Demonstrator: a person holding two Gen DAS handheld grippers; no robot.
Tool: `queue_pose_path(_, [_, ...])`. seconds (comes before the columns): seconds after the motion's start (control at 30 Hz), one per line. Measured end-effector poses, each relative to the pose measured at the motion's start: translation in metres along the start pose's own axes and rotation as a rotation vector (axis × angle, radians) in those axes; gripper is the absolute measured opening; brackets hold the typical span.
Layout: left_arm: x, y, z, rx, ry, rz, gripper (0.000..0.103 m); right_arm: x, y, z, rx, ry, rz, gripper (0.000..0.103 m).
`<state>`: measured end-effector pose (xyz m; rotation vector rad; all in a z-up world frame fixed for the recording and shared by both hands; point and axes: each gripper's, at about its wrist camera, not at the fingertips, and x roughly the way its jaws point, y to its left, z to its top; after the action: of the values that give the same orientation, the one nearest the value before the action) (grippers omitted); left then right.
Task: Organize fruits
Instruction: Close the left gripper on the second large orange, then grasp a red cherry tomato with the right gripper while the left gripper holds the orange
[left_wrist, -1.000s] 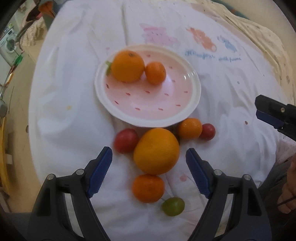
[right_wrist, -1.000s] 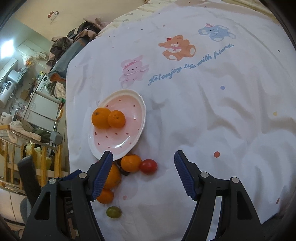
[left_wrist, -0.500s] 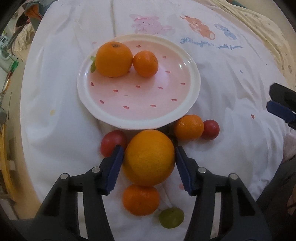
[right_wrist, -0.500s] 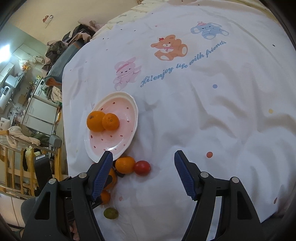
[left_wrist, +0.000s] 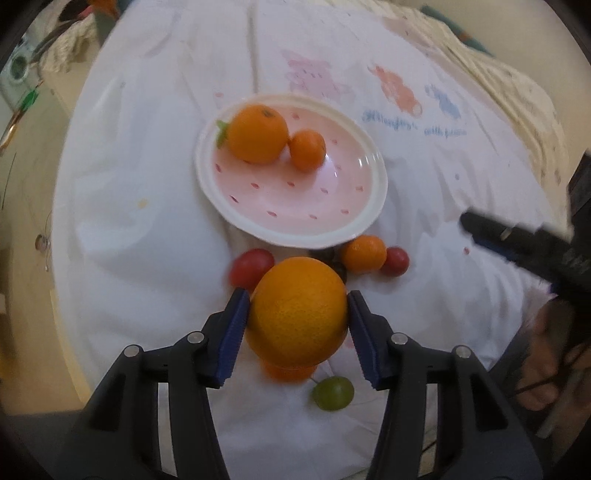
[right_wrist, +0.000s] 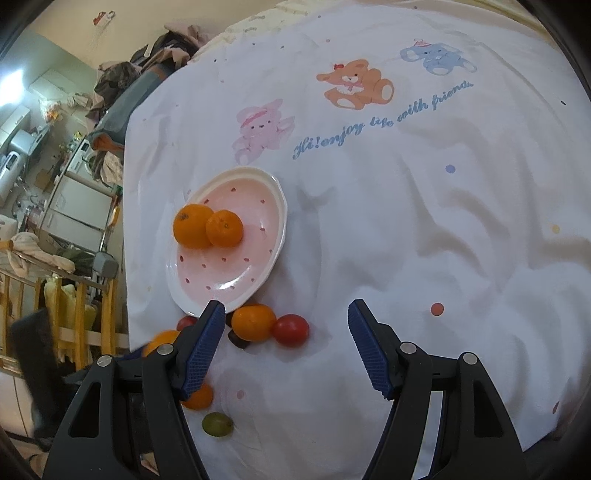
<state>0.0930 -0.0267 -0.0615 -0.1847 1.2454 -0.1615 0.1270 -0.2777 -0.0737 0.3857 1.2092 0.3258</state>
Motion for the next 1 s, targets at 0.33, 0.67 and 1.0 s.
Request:
queue_pose_path(0.33, [-0.024,0.027,0.009,-0.151,-0.059,-0.015,0.05,0.035,0.029,-0.018,-0.281,0.081,-0.209,0.058])
queue_pose_path(0.67, [-0.021,0.039,0.013,-0.215,-0.039,-0.041,0.05,0.082,0.057,-0.039,-0.606,0.199,-0.356,0.042])
queue_pose_path(1.0, [-0.018,0.053,0.016,-0.267,-0.041,-0.022,0.049,0.095,0.065,-0.041,-0.682,0.206,-0.374,0.034])
